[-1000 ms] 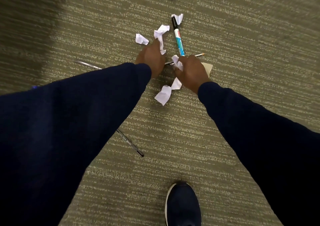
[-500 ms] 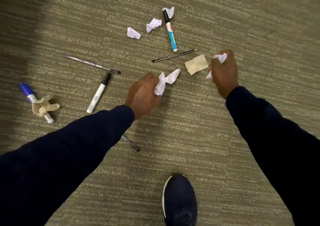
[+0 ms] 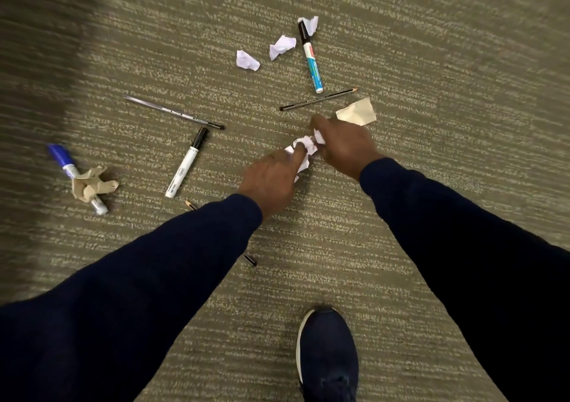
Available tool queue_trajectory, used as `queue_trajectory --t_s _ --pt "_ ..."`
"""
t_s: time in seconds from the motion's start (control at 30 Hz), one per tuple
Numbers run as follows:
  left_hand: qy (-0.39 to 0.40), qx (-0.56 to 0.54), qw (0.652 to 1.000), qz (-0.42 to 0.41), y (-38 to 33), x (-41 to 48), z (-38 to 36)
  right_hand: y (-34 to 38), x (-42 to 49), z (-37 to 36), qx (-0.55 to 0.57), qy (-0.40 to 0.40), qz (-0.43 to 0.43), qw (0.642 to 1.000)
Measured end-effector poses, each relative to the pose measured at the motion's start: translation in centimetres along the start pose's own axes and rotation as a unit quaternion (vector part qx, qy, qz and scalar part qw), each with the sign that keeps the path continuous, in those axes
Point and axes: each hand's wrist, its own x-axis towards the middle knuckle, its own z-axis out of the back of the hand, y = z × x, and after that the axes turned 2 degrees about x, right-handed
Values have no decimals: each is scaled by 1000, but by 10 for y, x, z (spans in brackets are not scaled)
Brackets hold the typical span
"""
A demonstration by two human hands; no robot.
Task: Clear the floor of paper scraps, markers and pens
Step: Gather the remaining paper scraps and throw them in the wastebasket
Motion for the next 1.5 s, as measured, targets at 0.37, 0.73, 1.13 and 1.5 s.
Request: queue_trajectory --t_s 0.37,0.73,1.13,1.5 --pt "-46 -184 981 52 12 -23 6 13 -22 -1 158 19 -106 982" --pt "-86 -481 847 210 43 -110 32 33 -30 8 199 -40 -248 947" --pt "-90 -519 807 266 88 -201 36 149 -42 -27 51 -82 -179 979" --pt "-151 -541 733 382 186 -299 75 294 -6 -5 450 -87 -309 833"
